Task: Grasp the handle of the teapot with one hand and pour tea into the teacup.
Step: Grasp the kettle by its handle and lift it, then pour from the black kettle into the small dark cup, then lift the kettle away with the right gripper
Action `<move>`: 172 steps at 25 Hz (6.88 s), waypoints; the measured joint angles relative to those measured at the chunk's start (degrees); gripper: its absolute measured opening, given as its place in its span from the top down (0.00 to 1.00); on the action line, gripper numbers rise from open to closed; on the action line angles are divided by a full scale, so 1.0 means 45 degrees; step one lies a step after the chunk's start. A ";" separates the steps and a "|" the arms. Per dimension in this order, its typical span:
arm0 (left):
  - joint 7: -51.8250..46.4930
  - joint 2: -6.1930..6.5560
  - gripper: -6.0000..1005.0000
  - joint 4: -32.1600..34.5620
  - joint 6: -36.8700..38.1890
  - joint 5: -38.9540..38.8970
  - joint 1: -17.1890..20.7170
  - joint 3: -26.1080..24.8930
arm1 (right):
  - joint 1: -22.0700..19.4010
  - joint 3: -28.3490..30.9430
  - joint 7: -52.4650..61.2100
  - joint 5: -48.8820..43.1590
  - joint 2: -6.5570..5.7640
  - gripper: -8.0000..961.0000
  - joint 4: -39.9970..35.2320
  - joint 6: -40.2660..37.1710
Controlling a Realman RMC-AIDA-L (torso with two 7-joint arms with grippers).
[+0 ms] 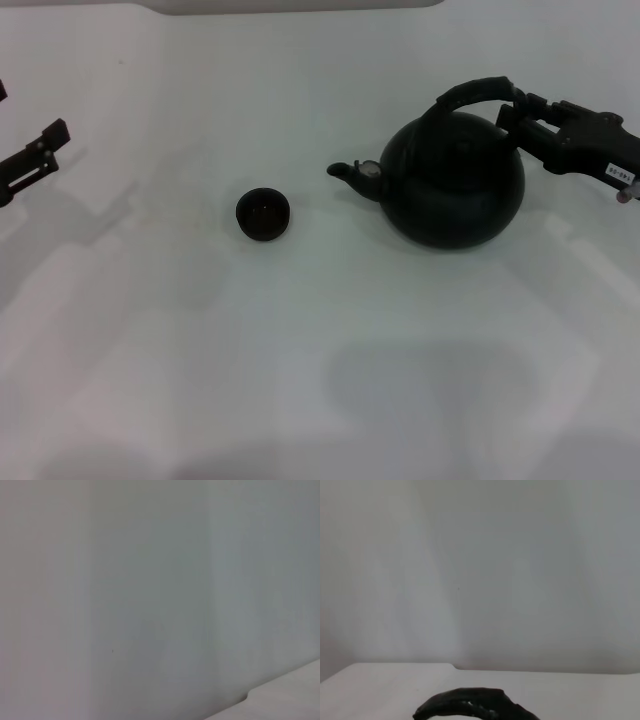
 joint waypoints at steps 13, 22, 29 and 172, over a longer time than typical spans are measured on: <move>0.0111 -0.0019 0.16 -0.0027 -0.0040 -0.0019 -0.0063 0.0011 | 0.0665 0.0042 -0.0959 0.0153 -0.0047 0.76 0.0671 -0.0397; 0.0206 -0.0044 0.16 -0.0027 0.0038 -0.0019 0.0025 0.0012 | 0.0724 -0.0590 -0.2833 0.1575 0.0008 0.79 0.0322 -0.0424; 0.0113 -0.0057 0.16 -0.0026 0.0069 -0.0025 0.0449 0.0012 | 0.0710 -0.1262 -0.4052 0.2637 0.0014 0.80 -0.0567 -0.0191; 0.0912 -0.0076 0.16 -0.1042 -0.0022 -0.1026 0.1247 -0.0652 | -0.0021 -0.8876 -0.8927 0.1344 0.0054 0.88 -0.8119 1.2697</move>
